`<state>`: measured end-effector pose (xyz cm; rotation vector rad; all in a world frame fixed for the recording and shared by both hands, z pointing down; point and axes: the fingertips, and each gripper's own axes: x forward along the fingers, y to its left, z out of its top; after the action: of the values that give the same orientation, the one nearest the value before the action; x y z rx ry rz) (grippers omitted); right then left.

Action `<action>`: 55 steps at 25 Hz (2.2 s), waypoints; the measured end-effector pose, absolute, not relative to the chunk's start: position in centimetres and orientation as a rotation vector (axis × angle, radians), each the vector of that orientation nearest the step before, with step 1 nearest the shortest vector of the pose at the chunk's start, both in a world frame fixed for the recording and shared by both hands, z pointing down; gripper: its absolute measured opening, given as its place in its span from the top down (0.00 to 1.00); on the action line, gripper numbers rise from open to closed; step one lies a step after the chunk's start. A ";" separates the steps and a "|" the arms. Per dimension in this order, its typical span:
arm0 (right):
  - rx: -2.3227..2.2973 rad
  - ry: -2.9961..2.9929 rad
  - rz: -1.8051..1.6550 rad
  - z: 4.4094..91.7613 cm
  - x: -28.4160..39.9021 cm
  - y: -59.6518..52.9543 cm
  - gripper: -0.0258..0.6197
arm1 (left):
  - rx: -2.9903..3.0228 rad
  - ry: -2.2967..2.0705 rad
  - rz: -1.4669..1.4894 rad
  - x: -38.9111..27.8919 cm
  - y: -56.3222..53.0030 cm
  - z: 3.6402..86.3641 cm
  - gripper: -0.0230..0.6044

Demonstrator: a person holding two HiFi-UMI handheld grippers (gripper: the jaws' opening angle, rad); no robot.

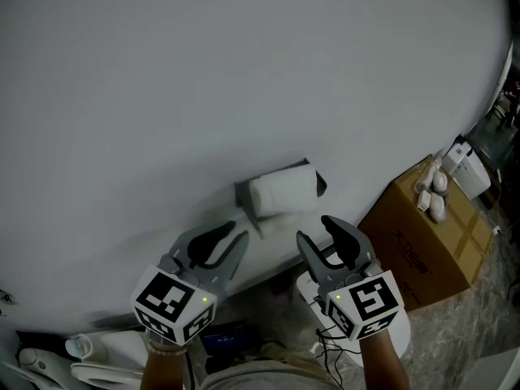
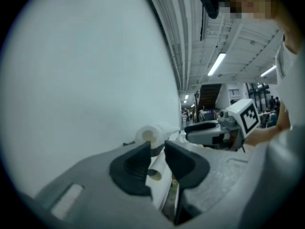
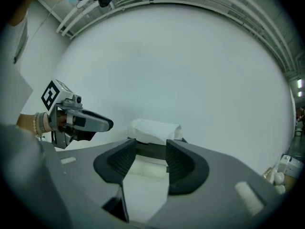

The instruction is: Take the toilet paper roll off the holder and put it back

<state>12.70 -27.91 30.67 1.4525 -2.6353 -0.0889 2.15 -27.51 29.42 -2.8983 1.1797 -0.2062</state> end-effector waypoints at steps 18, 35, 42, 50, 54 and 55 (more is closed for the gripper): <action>1.670 -2.499 -0.041 32.2 10.2 -18.0 0.91 | -2.877 1.133 -0.309 -2.7 -18.4 31.1 0.98; 1.704 -2.399 0.074 36.2 8.1 -9.4 0.92 | -2.978 1.143 -0.417 -7.9 -10.7 36.8 0.98; 1.703 -2.355 0.095 38.1 7.6 -7.2 0.92 | -2.974 1.157 -0.427 -8.7 -9.0 37.9 0.98; 1.720 -2.346 0.125 38.4 7.5 -6.5 0.93 | -2.983 1.154 -0.391 -8.9 -8.4 37.4 0.98; 1.725 -2.361 0.108 37.9 7.2 -6.3 0.93 | -2.977 1.140 -0.392 -8.8 -8.0 37.1 0.98; 1.726 -2.366 0.102 37.8 7.1 -6.3 0.93 | -2.975 1.143 -0.390 -8.8 -8.0 37.1 0.98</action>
<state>7.12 -6.25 37.75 1.7260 -2.3657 0.1015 -8.80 -7.96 37.08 -2.9750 1.1428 -0.3905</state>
